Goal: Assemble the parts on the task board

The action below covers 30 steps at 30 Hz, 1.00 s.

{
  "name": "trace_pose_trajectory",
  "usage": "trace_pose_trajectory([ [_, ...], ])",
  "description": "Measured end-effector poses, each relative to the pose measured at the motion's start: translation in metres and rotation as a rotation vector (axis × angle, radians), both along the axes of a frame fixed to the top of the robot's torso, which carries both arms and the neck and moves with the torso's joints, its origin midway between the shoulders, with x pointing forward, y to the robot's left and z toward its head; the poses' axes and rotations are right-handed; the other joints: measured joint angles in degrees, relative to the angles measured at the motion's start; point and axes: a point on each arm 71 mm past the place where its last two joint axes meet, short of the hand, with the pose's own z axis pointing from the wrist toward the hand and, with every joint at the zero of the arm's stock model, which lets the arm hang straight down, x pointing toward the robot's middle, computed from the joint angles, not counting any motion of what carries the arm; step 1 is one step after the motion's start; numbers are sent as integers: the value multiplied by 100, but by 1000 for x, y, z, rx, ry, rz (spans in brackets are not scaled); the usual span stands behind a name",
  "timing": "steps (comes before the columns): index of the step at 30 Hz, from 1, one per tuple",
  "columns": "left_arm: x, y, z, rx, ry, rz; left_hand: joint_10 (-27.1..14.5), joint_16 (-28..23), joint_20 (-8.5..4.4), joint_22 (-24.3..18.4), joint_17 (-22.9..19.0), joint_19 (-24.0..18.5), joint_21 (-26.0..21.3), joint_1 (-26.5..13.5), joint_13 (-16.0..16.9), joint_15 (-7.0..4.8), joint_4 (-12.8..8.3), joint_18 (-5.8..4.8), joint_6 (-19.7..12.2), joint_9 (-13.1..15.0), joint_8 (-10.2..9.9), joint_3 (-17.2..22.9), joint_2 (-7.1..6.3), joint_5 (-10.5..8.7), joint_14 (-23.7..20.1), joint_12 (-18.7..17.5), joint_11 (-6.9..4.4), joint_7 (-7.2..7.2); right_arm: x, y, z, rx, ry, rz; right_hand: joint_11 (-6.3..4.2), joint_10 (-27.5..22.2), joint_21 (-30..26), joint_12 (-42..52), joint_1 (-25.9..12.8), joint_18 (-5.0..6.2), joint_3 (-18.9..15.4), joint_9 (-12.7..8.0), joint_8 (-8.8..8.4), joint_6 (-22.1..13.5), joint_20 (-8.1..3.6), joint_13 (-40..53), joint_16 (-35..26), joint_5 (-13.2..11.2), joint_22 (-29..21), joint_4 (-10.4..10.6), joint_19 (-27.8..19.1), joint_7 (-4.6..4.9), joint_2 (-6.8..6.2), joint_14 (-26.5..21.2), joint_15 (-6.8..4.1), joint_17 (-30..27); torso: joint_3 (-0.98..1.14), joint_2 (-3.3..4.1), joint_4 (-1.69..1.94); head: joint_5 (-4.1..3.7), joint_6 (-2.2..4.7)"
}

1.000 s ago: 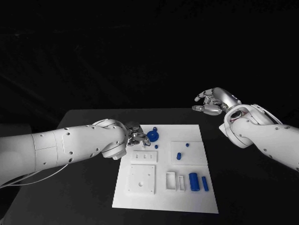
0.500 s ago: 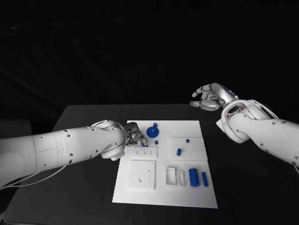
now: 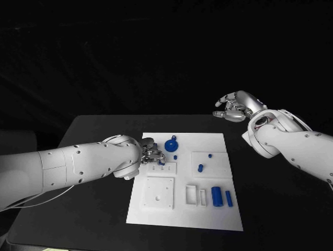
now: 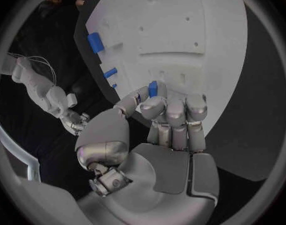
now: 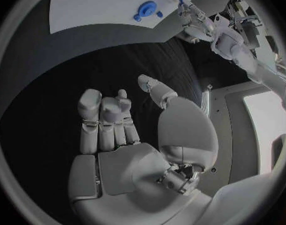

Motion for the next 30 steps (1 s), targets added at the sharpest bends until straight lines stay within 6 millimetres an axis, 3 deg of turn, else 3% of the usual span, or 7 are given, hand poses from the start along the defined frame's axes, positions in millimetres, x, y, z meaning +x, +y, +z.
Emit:
trace_pose_trajectory([
  [13, -2, -2, -5, 30, -4, -27, 0, 20, 2, 5, 6, 0, 0, -73, -2, -6, -11, 0, 0, 411, 22, 33, -43, -2, 11, 38, 0, 0, 0, 1, -1, -2, 6, 2, 0, 0, 0, 0, 0, 0, 0, -1, 0, 0, 9, -10, 1, 45, 5, 0, -8, 0, 0, 0, 0, -1, 5, -1, -12, 15, -27],
  [20, -3, -2, -8, 44, -3, -38, 0, 22, -11, 5, 6, -14, 0, -74, -51, 1, 48, -1, 0, 413, 34, 94, -44, -336, 20, 72, 0, 0, 1, 2, -1, -3, 9, 3, 0, 0, 0, 0, 0, -1, -16, -1, 0, -9, 10, -10, 2, 52, 5, 16, -9, -8, 0, 0, 0, 5, 2, -1, -11, 11, -37],
  [27, -4, -1, -12, 55, -2, -44, 0, 22, -10, 4, 6, -14, 0, -76, -58, 1, 59, -2, 0, 419, 66, 105, -47, -369, 21, 84, 0, 0, 1, 2, -1, -3, 11, 4, 0, 0, 0, 0, 0, 0, -16, -2, 0, -10, 11, -11, 3, 67, 4, 16, -10, -9, 0, 0, 0, 4, -2, -1, -10, 8, -44],
  [30, -4, 0, -13, 59, -2, -44, 0, 22, -10, 4, 5, -14, 0, -97, -58, 1, 81, -2, 0, 619, 67, 127, -68, -369, 21, 84, 0, 0, 1, 2, -1, -4, 11, 4, 0, 0, 0, 0, 0, -1, -16, -2, 0, -10, 11, -15, 3, 67, 4, 16, -10, -9, 0, 0, 0, 4, -2, -1, -11, 8, -48],
])
